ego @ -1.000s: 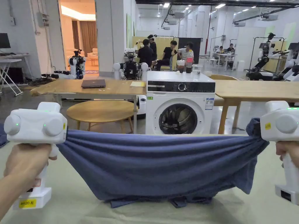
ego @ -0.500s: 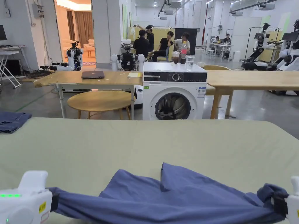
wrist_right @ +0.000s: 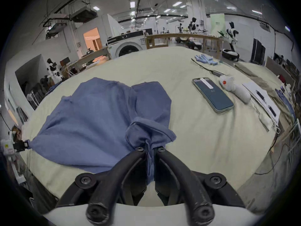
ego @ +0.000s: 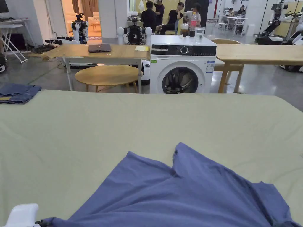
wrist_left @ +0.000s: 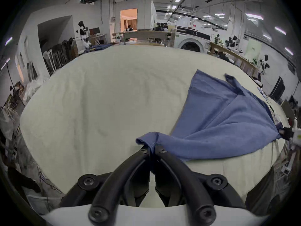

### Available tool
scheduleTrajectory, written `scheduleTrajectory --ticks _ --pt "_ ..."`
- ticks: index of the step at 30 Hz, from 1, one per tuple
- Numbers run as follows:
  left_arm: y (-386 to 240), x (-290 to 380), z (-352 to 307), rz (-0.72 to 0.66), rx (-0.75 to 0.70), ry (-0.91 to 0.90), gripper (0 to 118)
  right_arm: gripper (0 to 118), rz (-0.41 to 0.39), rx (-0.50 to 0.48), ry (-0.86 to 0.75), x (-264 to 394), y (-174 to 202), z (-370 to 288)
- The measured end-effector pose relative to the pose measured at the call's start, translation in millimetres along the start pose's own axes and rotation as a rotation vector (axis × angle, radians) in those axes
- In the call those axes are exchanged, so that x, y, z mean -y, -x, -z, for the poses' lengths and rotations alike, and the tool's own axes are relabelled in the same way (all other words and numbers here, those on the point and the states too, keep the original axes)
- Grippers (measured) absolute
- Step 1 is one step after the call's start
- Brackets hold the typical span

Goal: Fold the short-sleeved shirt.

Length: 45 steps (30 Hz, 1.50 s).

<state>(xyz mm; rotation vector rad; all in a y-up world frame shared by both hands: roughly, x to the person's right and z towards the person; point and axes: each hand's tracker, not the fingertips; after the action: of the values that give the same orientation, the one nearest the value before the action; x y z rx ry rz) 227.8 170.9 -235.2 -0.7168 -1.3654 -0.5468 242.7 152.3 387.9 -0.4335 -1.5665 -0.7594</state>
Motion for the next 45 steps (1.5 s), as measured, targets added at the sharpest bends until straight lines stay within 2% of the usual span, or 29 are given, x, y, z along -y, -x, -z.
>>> scheduleTrajectory --ticks 3,4,5,6,7,8,9,10,11,14,15,16,17,18,19,21,25,32,33,34,35,36,39,42,43,45 --pt "1 -1 6 -0.011 0.005 0.006 0 7 -0.018 0.002 0.004 -3 1 4" --pt "0 -1 6 -0.012 0.008 0.006 0 16 -0.015 -0.001 0.001 -4 0 3" --pt "0 -1 5 -0.011 0.014 0.004 11 37 -0.012 -0.004 0.003 -6 -1 3" --pt "0 -2 4 -0.007 0.028 -0.003 38 72 -0.009 0.003 0.01 -8 1 2" --pt "1 -3 2 -0.002 0.034 -0.011 88 112 -0.015 0.006 0.019 -8 4 -3" --pt "1 -4 -1 0.001 0.048 -0.021 106 118 -0.025 -0.007 0.025 -8 5 -4" --pt "-1 -1 -4 0.003 0.053 -0.025 107 118 -0.035 -0.014 0.012 -7 9 -7" --pt "-3 -1 -9 0.003 0.055 -0.042 106 118 -0.045 -0.014 -0.072 -6 16 -15" --pt "-5 -2 -14 0.004 0.045 -0.06 106 118 -0.084 -0.031 -0.04 -7 22 -15" --pt "-11 2 -31 -0.004 -0.014 -0.107 106 118 -0.098 -0.047 -0.077 -5 47 -26" --pt "-13 4 -36 0.006 -0.024 -0.116 100 116 -0.113 -0.061 -0.106 -1 57 -40" --pt "-15 8 -42 0.023 -0.046 -0.135 76 96 -0.129 -0.073 -0.136 3 67 -47" --pt "-16 12 -47 0.025 -0.084 -0.149 44 60 -0.155 -0.079 -0.161 8 78 -51" --pt "-17 15 -51 0.021 -0.087 -0.143 9 9 -0.172 -0.08 -0.178 13 88 -54" --pt "-15 19 -54 -0.004 -0.078 -0.128 0 0 -0.171 -0.023 -0.25 20 98 -60" --pt "-5 27 -58 -0.075 -0.011 -0.105 0 0 -0.169 -0.126 -0.187 33 113 -62" --pt "9 37 -60 -0.1 -0.019 -0.084 0 0 -0.213 -0.128 -0.188 50 139 -66" --pt "36 7 -31 -0.116 0.044 -0.043 0 0 -0.227 -0.176 -0.14 54 156 -61" --pt "39 1 -24 -0.115 0.049 -0.042 20 0 -0.229 -0.183 -0.131 57 157 -60" --pt "42 -6 -15 -0.113 0.054 -0.031 66 0 -0.229 -0.183 -0.13 59 158 -60" --pt "45 -11 -5 -0.101 0.057 0.024 99 0 -0.23 -0.183 -0.127 53 158 -59" --pt "46 -16 7 -0.066 0.065 0.071 111 0 -0.231 -0.184 -0.12 55 158 -59" --pt "35 -21 30 0.018 -0.026 0.097 110 0 -0.231 -0.181 -0.102 54 158 -56" --pt "35 -24 52 0.013 -0.021 0.134 109 0 -0.236 -0.177 -0.076 57 156 -52" --pt "33 -23 57 0.021 -0.009 0.167 100 0 -0.239 -0.175 -0.066 56 155 -50" --pt "27 -19 56 0.038 -0.003 0.174 63 0 -0.242 -0.165 -0.057 58 153 -48"
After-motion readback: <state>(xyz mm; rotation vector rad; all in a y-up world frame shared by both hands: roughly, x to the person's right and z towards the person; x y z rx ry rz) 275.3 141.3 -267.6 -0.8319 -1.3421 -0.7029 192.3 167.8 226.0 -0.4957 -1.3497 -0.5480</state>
